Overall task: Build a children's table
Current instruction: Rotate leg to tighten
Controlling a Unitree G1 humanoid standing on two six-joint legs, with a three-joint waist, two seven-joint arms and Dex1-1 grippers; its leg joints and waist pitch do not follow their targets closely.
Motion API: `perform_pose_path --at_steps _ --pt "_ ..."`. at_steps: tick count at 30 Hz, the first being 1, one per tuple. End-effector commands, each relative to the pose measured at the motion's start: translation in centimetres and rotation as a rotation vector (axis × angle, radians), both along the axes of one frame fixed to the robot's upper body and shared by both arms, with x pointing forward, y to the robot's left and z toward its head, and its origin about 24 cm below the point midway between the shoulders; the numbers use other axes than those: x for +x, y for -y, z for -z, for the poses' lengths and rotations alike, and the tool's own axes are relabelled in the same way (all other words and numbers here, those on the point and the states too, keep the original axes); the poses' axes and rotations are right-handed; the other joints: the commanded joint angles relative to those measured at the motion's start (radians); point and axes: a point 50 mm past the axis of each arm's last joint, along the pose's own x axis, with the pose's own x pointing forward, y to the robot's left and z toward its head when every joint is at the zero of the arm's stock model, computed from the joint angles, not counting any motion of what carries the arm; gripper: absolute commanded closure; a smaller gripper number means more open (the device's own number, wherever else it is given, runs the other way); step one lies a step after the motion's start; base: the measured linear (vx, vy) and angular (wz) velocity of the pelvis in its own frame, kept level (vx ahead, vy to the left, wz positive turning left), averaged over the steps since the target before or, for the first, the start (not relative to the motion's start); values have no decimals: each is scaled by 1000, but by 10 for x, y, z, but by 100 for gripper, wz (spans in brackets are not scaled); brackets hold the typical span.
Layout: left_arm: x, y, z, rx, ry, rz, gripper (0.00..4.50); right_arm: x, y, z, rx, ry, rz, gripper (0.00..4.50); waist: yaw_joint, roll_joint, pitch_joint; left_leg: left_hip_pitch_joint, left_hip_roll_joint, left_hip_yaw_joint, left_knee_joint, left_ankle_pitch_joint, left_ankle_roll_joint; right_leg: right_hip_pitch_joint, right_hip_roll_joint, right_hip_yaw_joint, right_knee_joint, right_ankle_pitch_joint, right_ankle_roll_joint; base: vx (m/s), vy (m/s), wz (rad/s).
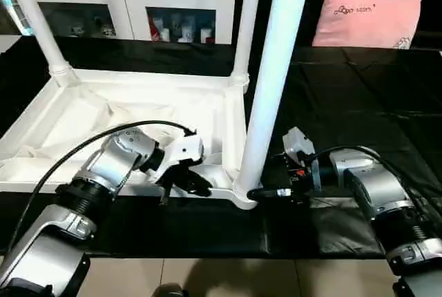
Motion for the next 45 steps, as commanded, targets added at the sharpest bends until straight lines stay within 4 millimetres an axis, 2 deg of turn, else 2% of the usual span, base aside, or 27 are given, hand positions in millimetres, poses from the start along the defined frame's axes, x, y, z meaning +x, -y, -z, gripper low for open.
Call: perform_pose_path --at_steps 1,3,8,15,20,22,25,26,28,29,32,33,36,37,39,41,45 --pt "-7 12 -2 -3 -10 118 450 0 -3 -3 24 -10 -32 110 -7 3 -70 9 45 -10 -61 -198 38 53 -87 53 -81 -290 -175 0 0 0" --pt "-7 12 -1 0 -12 126 450 -2 -4 -2 32 -23 -39 136 -6 3 -70 8 45 -10 -61 -198 39 53 -87 53 -81 -290 -174 0 0 0" --pt "-8 12 0 4 -13 130 450 -4 -4 -1 43 -43 -49 169 -5 1 -69 8 45 -10 -61 -201 36 53 -87 52 -82 -302 -171 0 0 0" --pt "-8 10 2 12 -14 121 450 -8 -7 4 56 -75 -60 233 -6 5 -69 8 44 -11 -61 -207 30 52 -87 53 -83 -311 -167 0 0 0" --pt "-3 16 0 -53 -57 -5 450 -4 -14 9 49 -70 73 246 -8 7 -69 9 43 -11 -62 -207 23 53 -87 52 -81 -298 -176 0 0 0" --pt "1 20 -1 -75 -49 -53 450 -1 -17 10 56 -64 135 246 -14 6 -64 10 41 -12 -64 -235 14 51 -87 52 -87 -356 -165 0 0 0" --pt "8 27 -2 -107 -32 -150 450 7 -25 13 61 -67 265 249 -18 6 -61 17 35 -17 -65 -274 3 49 -92 48 -106 -504 -113 0 0 0" --pt "12 32 -2 -121 -22 -210 450 10 -31 16 58 -74 333 249 -21 7 -61 17 37 -18 -67 -274 0 47 -91 48 -107 -509 -104 0 0 0" --pt "21 45 -2 -142 -1 -336 450 16 -46 22 41 -76 450 249 -33 6 -60 18 38 -20 -70 -282 -14 43 -88 47 -103 -485 -111 0 0 0" --pt "23 48 -2 -146 8 -374 450 18 -51 24 36 -68 477 250 -44 6 -63 15 37 -24 -71 -285 -23 47 -90 45 -101 -478 -114 0 0 0" --pt "34 69 -5 -196 41 -529 450 30 -75 27 -7 -45 631 251 -65 5 -64 14 30 -20 -64 -281 -22 47 -90 46 -103 -461 -128 0 0 0" --pt "36 75 -7 -212 48 -562 450 33 -82 27 -28 -40 680 252 -68 3 -65 12 27 -18 -62 -263 -11 48 -89 48 -104 -450 -128 0 0 0" --pt "37 82 -8 -229 55 -592 450 38 -88 27 -65 -26 751 252 -68 3 -68 8 26 -15 -60 -220 6 50 -86 52 -99 -387 -139 0 0 0" --pt "38 85 -9 -230 58 -604 450 40 -92 26 -84 -17 783 252 -65 2 -69 7 27 -12 -60 -196 18 51 -83 54 -94 -329 -149 0 0 0" --pt "38 86 -9 -230 59 -610 450 40 -95 26 -96 4 780 252 -61 2 -74 3 27 -12 -60 -161 28 59 -83 54 -86 -265 -157 0 0 0" --pt "38 85 -9 -224 63 -611 450 40 -96 26 -98 16 770 187 -61 2 -72 2 28 -11 -61 -151 36 59 -82 54 -83 -229 -167 0 0 0" --pt "36 72 -4 -182 82 -577 450 40 -86 24 -59 46 768 164 -61 6 -68 7 31 -12 -65 -192 30 57 -85 54 -91 -290 -156 0 0 0"
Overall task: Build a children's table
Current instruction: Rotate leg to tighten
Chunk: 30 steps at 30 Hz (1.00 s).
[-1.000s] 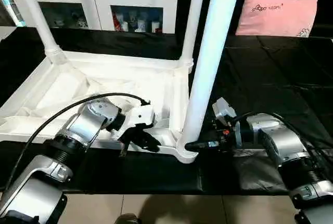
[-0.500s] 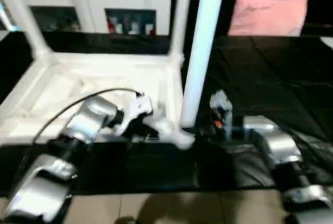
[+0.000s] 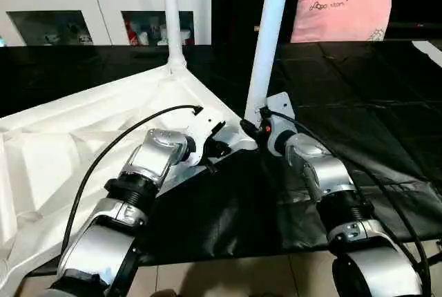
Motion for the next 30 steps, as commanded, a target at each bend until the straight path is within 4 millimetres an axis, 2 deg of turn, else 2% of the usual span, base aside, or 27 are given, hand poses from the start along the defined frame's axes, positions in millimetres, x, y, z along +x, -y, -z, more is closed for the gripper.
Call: perform_pose_path --at_steps 1,4,5,8,10,11,14,17,19,22,23,26,28,30 --pt "-1 19 -15 -40 60 121 450 -16 -29 16 26 -68 -166 151 4 1 -65 1 33 -13 -59 -200 32 54 -86 52 -93 -295 -153 0 0 0" --pt "-3 12 -12 -19 51 153 450 -16 -17 15 39 -55 -168 130 4 4 -64 3 34 -13 -61 -213 29 54 -86 54 -92 -296 -157 0 0 0" --pt "-5 4 -9 3 39 181 450 -17 -5 12 38 -33 -188 119 5 3 -64 2 35 -13 -61 -213 30 56 -86 54 -92 -293 -157 0 0 0" --pt "-8 -6 -7 25 27 226 450 -19 11 7 32 -12 -232 87 8 1 -65 1 36 -14 -61 -209 35 59 -86 55 -88 -266 -158 0 0 0" --pt "-9 -13 -7 36 14 252 450 -21 19 3 39 7 -286 67 8 2 -64 1 37 -12 -60 -210 38 57 -87 55 -88 -272 -168 0 0 0" --pt "-11 -19 -7 48 -1 285 450 -24 27 -2 42 26 -352 67 9 5 -64 1 36 -14 -60 -214 37 57 -87 54 -90 -281 -167 0 0 0" --pt "-15 -31 -7 75 -7 374 450 -32 40 -8 29 37 -489 43 15 3 -65 -1 39 -13 -59 -214 54 60 -86 54 -88 -272 -161 0 0 0" --pt "-20 -37 -9 88 -16 459 450 -38 48 -11 -2 20 -590 12 16 3 -65 0 39 -11 -58 -208 51 58 -84 53 -86 -263 -174 0 0 0" --pt "-23 -40 -11 96 -26 522 450 -40 53 -13 -10 0 -645 5 20 0 -64 0 40 -10 -57 -213 51 57 -86 52 -89 -292 -173 0 0 0" --pt "-28 -43 -13 99 -42 594 450 -42 58 -15 -13 -15 -698 5 27 1 -65 1 44 -11 -57 -202 51 57 -87 53 -85 -280 -179 0 0 0" --pt "-33 -45 -15 102 -65 669 450 -44 62 -16 -22 -32 -749 5 31 -2 -65 2 44 -10 -57 -201 54 56 -87 53 -84 -278 -181 0 0 0" --pt "-36 -46 -16 104 -79 724 450 -46 64 -17 -28 -58 -800 5 38 1 -65 2 44 -8 -56 -196 54 53 -87 53 -83 -271 -187 0 0 0" --pt "-39 -46 -16 116 -89 775 450 -50 61 -18 -23 -74 -879 5 45 0 -64 3 44 -8 -56 -210 51 52 -87 52 -86 -314 -175 0 0 0" --pt "-41 -45 -16 121 -97 802 450 -52 57 -18 -3 -82 -915 5 50 1 -64 5 47 -9 -57 -212 48 51 -88 52 -85 -317 -174 0 0 0"
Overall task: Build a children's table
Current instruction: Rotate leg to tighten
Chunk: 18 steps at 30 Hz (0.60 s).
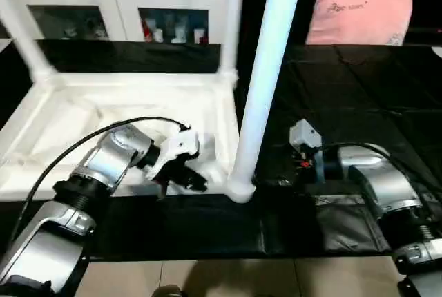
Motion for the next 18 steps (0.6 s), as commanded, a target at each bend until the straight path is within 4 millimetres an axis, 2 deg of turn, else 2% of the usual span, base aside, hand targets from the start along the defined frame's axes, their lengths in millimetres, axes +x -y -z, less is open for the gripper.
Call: perform_pose_path --at_steps 1,3,7,9,12,13,18 --pt "-7 13 -3 -2 -16 131 450 0 -6 -7 21 5 -61 5 -5 2 -66 9 47 -9 -59 -212 48 51 -88 54 -85 -314 -177 0 0 0" --pt "-8 15 -3 -4 -15 144 450 -2 -8 -5 30 -13 -81 21 -1 2 -67 11 47 -9 -59 -215 43 49 -87 54 -84 -305 -182 0 0 0" --pt "-9 18 -3 -9 -14 161 450 -4 -12 -2 54 -36 -104 45 2 1 -68 7 46 -10 -59 -208 38 52 -87 54 -81 -291 -181 0 0 0" --pt "-10 20 -2 -11 -15 172 450 -5 -15 -1 69 -52 -112 78 2 1 -68 6 45 -10 -58 -206 39 53 -88 54 -81 -294 -178 0 0 0" --pt "-10 21 -2 -11 -14 177 450 -6 -16 0 74 -70 -124 86 2 2 -69 6 45 -10 -58 -201 38 53 -87 53 -81 -286 -180 0 0 0" --pt "-10 21 -2 -11 -14 178 450 -7 -16 1 75 -73 -126 113 2 2 -69 6 45 -10 -58 -200 37 53 -87 53 -80 -283 -180 0 0 0" --pt "-9 21 -2 -11 -11 181 450 -7 -17 1 85 -91 -135 155 3 0 -68 6 44 -10 -58 -199 37 53 -87 53 -82 -302 -171 0 0 0"
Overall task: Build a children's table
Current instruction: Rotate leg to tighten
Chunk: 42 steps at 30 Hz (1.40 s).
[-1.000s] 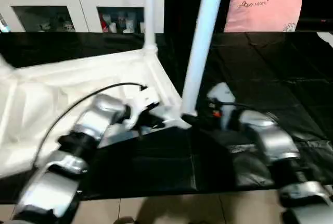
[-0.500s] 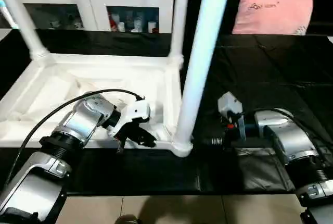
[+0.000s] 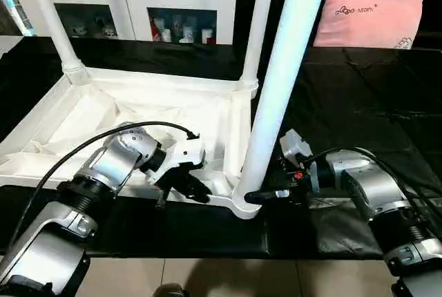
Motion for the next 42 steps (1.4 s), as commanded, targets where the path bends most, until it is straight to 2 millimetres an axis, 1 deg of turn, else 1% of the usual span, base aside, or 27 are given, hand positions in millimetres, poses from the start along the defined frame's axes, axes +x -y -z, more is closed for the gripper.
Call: perform_pose_path --at_steps 1,5,6,9,14,15,16,17,18,19,20,21,22,23,24,25,26,27,28,29,30,31,33,36,37,38,42 --pt "-5 13 -2 -12 -6 100 450 1 -1 -2 9 -12 -15 166 -7 0 -68 7 44 -10 -60 -201 37 53 -87 53 -84 -306 -170 0 0 0" --pt "-5 13 -1 -11 -4 95 450 0 -1 -2 10 -26 -23 184 -6 -1 -70 6 44 -9 -59 -191 39 53 -87 53 -82 -295 -170 0 0 0" --pt "-5 12 -1 -11 -4 94 450 0 -2 -1 10 -29 -24 203 -6 0 -70 6 44 -10 -59 -186 40 54 -87 53 -80 -287 -172 0 0 0" --pt "-5 12 0 -8 -2 81 450 -2 -2 0 11 -47 -26 232 -7 1 -70 7 45 -10 -59 -191 38 53 -87 52 -81 -289 -174 0 0 0" --pt "-2 11 1 -11 -3 32 450 -3 -4 2 28 -70 -4 241 -6 1 -69 7 44 -10 -59 -194 36 53 -87 52 -82 -300 -171 0 0 0" --pt "-1 11 1 -19 -7 5 450 -3 -5 3 26 -72 26 243 -7 1 -69 7 44 -10 -59 -196 35 54 -87 52 -83 -305 -170 0 0 0" --pt "3 15 0 -60 -21 -73 450 1 -9 10 2 -60 125 243 -8 0 -68 8 44 -9 -60 -201 30 51 -88 53 -83 -315 -169 0 0 0" --pt "7 19 -1 -91 -21 -138 450 4 -13 14 -9 -49 197 243 -12 3 -64 10 43 -11 -62 -217 18 48 -88 52 -86 -346 -164 0 0 0" --pt "7 19 -1 -91 -21 -138 450 4 -13 14 -9 -49 197 244 -16 0 -63 11 39 -13 -62 -240 8 50 -91 50 -93 -406 -148 0 0 0" --pt "10 22 -2 -113 -19 -190 450 6 -16 17 -18 -43 258 244 -19 0 -63 12 39 -14 -62 -246 5 50 -92 50 -95 -429 -139 0 0 0" --pt "17 29 -2 -139 -2 -287 450 12 -24 24 -34 -46 387 245 -22 -1 -60 12 37 -15 -64 -250 3 48 -91 49 -101 -464 -123 0 0 0" --pt "17 29 -2 -139 -2 -287 450 12 -24 24 -34 -46 387 246 -27 -1 -61 12 35 -17 -65 -255 -6 47 -90 47 -102 -480 -114 0 0 0" --pt "21 33 -1 -148 7 -332 450 14 -28 26 -40 -54 434 247 -31 -2 -62 13 36 -18 -66 -258 -8 48 -91 47 -103 -484 -109 0 0 0" --pt "24 39 -1 -158 12 -387 450 17 -35 30 -56 -62 495 249 -43 -4 -61 10 34 -18 -66 -255 -8 49 -88 47 -101 -474 -108 0 0 0" --pt "27 44 -1 -165 13 -431 450 19 -41 33 -69 -68 540 250 -50 -2 -61 12 35 -20 -67 -265 -9 47 -90 47 -103 -481 -110 0 0 0" --pt "28 46 -1 -167 14 -443 450 19 -44 33 -72 -69 552 250 -55 -2 -61 13 33 -18 -65 -265 -6 46 -88 47 -105 -479 -111 0 0 0" --pt "31 52 0 -161 24 -490 450 22 -55 35 -78 -69 607 250 -60 0 -61 12 32 -18 -64 -268 -2 46 -89 48 -107 -477 -113 0 0 0" --pt "35 58 0 -163 42 -537 450 26 -65 35 -83 -65 656 250 -64 -1 -61 11 29 -17 -63 -268 2 45 -89 48 -110 -488 -109 0 0 0" --pt "36 61 0 -166 51 -559 450 27 -69 35 -86 -63 675 251 -68 -1 -59 10 27 -17 -61 -270 -1 43 -89 47 -109 -500 -107 0 0 0" --pt "42 70 -1 -181 89 -644 450 34 -85 33 -105 -49 764 252 -69 4 -60 12 26 -18 -61 -268 -6 43 -89 44 -113 -521 -98 0 0 0" --pt "42 70 -1 -181 89 -644 450 34 -85 33 -105 -49 764 252 -71 1 -61 15 24 -19 -60 -269 -6 41 -88 45 -116 -524 -95 0 0 0" --pt "44 73 -2 -191 100 -672 450 36 -90 32 -110 -45 782 252 -68 0 -60 17 25 -16 -60 -272 6 39 -87 46 -117 -521 -91 0 0 0" --pt "47 78 -4 -209 116 -720 450 41 -97 29 -135 -28 839 252 -69 1 -62 13 27 -18 -63 -264 10 43 -87 47 -114 -495 -96 0 0 0" --pt "48 81 -5 -213 122 -742 450 43 -101 25 -132 6 840 252 -68 2 -64 14 30 -17 -64 -261 10 41 -86 50 -107 -443 -107 0 0 0" --pt "48 81 -5 -212 121 -741 450 43 -101 24 -124 13 829 252 -66 -2 -64 11 30 -16 -65 -255 16 45 -87 52 -105 -423 -110 0 0 0" --pt "48 80 -4 -208 121 -738 450 43 -100 22 -111 24 817 200 -65 -1 -64 11 30 -15 -65 -249 20 45 -87 54 -104 -408 -113 0 0 0" --pt "46 71 0 -188 124 -708 450 42 -90 24 -105 44 785 166 -62 -1 -63 8 30 -14 -66 -237 28 48 -89 55 -103 -398 -114 0 0 0"
